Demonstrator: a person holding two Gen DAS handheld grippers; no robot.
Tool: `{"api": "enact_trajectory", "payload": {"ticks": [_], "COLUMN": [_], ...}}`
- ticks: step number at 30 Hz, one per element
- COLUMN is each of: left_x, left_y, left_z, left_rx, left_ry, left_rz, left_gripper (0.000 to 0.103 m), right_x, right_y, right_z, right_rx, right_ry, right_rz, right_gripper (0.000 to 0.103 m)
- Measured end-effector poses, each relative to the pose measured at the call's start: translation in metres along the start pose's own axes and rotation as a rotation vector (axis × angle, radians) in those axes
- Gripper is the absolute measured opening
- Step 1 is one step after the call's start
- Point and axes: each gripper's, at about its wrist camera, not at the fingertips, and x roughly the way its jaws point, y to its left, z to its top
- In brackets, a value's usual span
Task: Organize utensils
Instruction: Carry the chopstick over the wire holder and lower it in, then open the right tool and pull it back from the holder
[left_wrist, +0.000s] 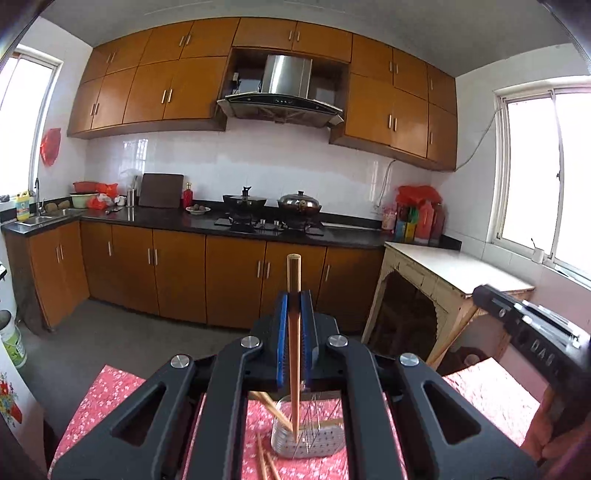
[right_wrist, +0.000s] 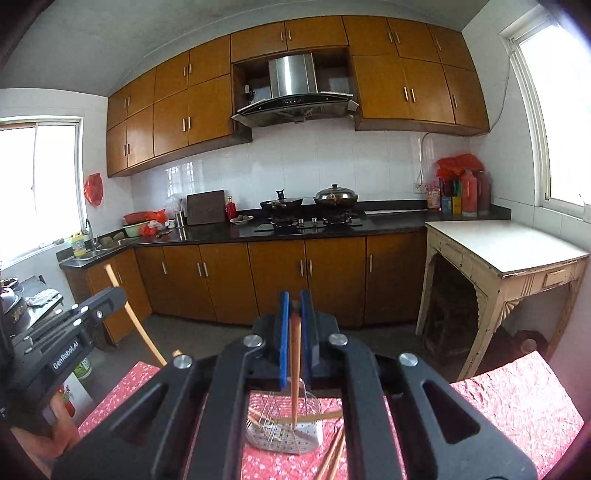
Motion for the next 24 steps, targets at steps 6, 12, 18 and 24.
{"api": "enact_trajectory", "payload": {"ticks": [6, 12, 18, 24], "left_x": [0.036, 0.058, 0.07, 0.077], "left_y": [-0.006, -0.007, -0.008, -0.007], "left_z": [-0.005, -0.01, -0.023, -0.031], "left_rx": [-0.004, -0.012, -0.007, -0.009], "left_ry": [0.019, 0.036, 0.062, 0.092], "left_rz": [0.025, 0.043, 0.055, 0.062], "left_gripper": [0.007, 0.007, 0.007, 0.007], "right_x": [0.034, 0.05, 0.072, 0.09], "right_y": [-0.002, -0.003, -0.01, -0.008], "right_z": [0.008, 0.017, -0.003, -0.019], "right_rx": [0.05, 0.045, 0.06, 0.056], "right_ry": [0.049, 0.042, 0.07, 0.06], "right_rz": [0.033, 0.027, 0.011, 0.007], "right_gripper": [0.007, 0.007, 0.007, 0.007]}}
